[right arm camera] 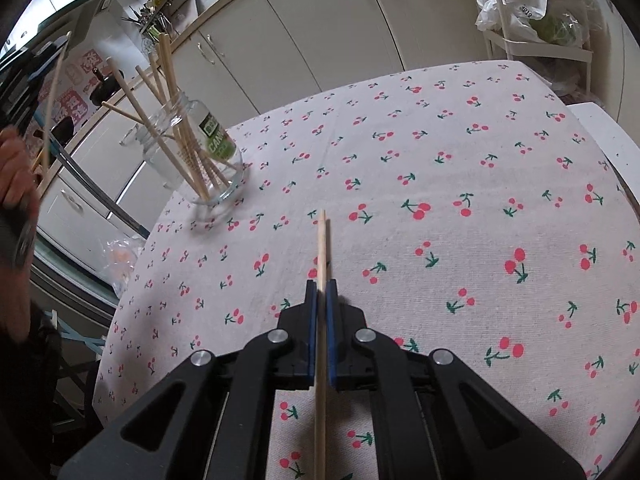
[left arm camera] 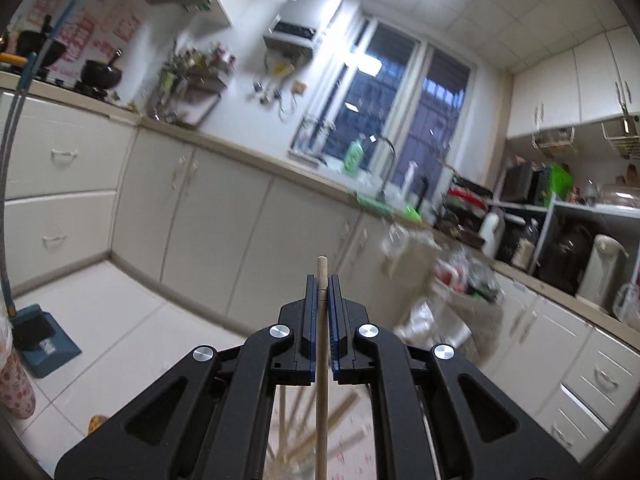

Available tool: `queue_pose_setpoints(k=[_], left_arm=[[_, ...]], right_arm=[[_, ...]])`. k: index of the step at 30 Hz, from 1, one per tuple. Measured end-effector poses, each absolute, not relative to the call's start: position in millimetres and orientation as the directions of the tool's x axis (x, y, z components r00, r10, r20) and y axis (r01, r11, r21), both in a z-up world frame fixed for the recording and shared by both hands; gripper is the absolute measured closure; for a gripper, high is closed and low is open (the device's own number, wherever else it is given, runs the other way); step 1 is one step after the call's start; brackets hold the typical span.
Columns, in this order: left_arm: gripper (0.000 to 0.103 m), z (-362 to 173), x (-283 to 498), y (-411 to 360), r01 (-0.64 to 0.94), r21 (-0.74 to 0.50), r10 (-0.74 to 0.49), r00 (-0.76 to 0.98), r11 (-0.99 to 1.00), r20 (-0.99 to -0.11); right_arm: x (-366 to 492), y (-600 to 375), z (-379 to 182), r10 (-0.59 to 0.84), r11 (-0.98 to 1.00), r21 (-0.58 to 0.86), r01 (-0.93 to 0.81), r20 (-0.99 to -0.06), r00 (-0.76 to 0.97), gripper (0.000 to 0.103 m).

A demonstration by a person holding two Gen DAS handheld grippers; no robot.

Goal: Organize utensils
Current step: 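Lift both held sticks upright and carry them over the glass jar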

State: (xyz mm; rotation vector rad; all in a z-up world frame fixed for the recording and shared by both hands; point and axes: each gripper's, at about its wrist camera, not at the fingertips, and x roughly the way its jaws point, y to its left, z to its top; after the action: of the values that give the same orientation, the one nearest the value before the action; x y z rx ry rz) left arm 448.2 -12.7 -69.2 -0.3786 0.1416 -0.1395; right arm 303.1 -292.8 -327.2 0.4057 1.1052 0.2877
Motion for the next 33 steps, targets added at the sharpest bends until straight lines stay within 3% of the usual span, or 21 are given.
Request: queue_pose_setpoints(k=[8, 33], left_arm=[[0.098, -74, 469, -25, 0.037, -0.345, -0.042, 0.999, 0.938, -0.007], [0.098, -115, 493, -43, -0.026, -0.267, 0.034, 0.999, 0.963, 0.027]], right_arm=[[304, -291, -329, 0.422, 0.89, 0.455, -0.021, -0.807, 0.414, 0.098], [305, -287, -330, 0.418, 0.895, 0.446, -0.032, -0.81, 0.411, 0.098]])
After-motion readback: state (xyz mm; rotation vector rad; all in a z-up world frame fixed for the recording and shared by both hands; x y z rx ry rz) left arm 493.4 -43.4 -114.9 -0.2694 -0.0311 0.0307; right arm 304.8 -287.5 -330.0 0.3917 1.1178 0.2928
